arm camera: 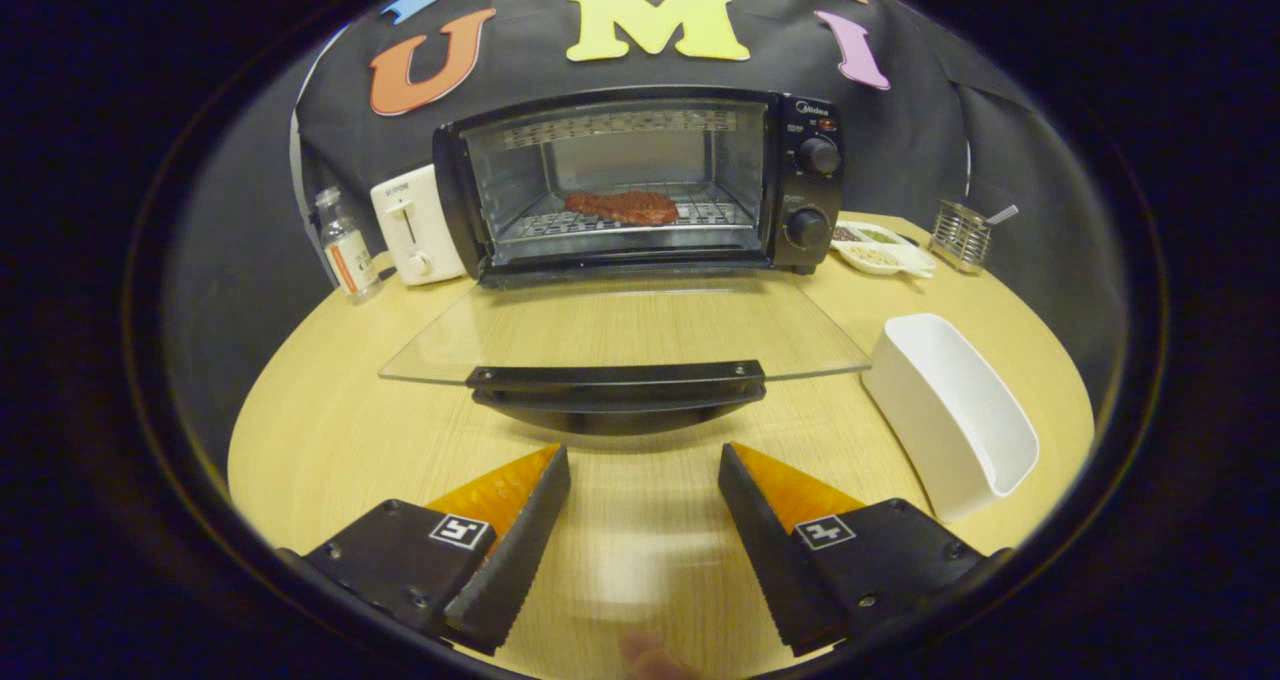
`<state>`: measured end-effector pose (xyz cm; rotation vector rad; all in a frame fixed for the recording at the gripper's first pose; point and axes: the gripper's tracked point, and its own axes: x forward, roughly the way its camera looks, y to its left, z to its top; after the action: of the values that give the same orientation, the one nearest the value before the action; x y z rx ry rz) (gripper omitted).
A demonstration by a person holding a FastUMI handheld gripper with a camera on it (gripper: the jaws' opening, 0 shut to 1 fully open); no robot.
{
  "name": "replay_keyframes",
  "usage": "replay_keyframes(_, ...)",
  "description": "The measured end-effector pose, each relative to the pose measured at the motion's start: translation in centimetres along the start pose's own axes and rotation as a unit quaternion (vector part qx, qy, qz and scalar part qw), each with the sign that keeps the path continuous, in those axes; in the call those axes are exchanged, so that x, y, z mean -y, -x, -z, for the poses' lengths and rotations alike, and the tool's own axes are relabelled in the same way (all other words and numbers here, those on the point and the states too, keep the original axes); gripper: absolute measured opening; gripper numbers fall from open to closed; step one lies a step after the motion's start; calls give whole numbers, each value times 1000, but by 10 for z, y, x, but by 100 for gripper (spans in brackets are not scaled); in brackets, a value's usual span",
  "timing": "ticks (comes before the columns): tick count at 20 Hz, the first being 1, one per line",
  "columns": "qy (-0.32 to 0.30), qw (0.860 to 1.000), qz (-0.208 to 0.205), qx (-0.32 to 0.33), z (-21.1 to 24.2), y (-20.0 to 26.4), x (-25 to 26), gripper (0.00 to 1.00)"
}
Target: Open the toaster oven, put the food inside, and close the toaster oven door.
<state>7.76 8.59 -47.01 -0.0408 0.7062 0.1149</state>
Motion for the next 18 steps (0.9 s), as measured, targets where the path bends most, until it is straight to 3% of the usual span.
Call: replay_keyframes(18, 10, 1000, 14, 26, -28, -4, 13, 96)
